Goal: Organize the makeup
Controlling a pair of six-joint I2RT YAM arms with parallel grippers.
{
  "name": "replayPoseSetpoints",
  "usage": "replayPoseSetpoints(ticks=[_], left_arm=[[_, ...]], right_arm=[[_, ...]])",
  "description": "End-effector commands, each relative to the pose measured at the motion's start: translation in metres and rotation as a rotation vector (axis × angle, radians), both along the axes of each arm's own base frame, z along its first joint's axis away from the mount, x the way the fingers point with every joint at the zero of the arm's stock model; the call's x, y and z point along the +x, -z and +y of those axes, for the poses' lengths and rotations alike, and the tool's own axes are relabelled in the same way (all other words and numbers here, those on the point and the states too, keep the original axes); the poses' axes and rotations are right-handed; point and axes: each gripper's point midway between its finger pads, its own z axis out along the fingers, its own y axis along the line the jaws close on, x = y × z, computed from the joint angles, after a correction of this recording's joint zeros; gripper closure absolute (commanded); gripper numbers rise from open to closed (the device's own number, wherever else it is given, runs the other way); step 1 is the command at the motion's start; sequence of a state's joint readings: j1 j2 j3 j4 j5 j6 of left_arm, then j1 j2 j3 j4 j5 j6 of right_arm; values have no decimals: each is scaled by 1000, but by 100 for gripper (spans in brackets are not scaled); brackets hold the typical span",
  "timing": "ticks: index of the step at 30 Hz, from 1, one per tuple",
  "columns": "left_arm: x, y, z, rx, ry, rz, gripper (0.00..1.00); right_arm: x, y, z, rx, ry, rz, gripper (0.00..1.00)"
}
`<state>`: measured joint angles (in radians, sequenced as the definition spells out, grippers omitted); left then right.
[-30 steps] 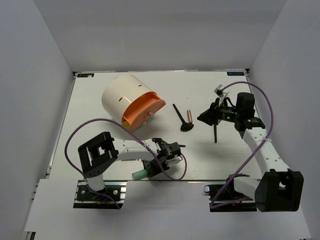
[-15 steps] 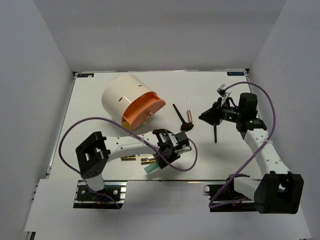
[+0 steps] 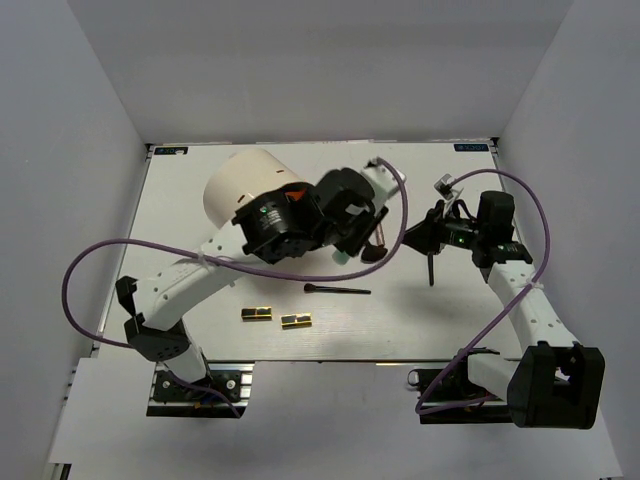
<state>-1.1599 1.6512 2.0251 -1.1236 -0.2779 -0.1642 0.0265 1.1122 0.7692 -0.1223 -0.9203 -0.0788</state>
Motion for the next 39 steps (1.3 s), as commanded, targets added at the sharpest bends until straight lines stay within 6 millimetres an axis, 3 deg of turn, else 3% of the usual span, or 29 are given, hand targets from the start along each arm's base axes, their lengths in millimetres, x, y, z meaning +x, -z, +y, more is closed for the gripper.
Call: replayPoseSetpoints(ticks=[1,7,14,24,28,35,39], left_arm=[[39,-33,33,27,-143,-147,100],[92,-62,78,36,-325,-291,100],[133,-78,116,117,-407,-402,100],[159,-31,133,231,-417,-327,100],[158,-20,135,252,-409,-298,100],[143,24,137,319,-367,-182,100],[137,39,137,337,-344,-141,100]], right_arm=[[-2,-8,2,18,-22,-48,64],[-7,-7,3,21,-28,-51,65],[-9,-6,4,33,-33,-50,65],[-12,-6,4,42,-26,-53,65],[-12,-5,3,40,-22,-54,65],[-12,-2,3,48,-19,-41,65],[-11,0,3,47,-16,-33,65]])
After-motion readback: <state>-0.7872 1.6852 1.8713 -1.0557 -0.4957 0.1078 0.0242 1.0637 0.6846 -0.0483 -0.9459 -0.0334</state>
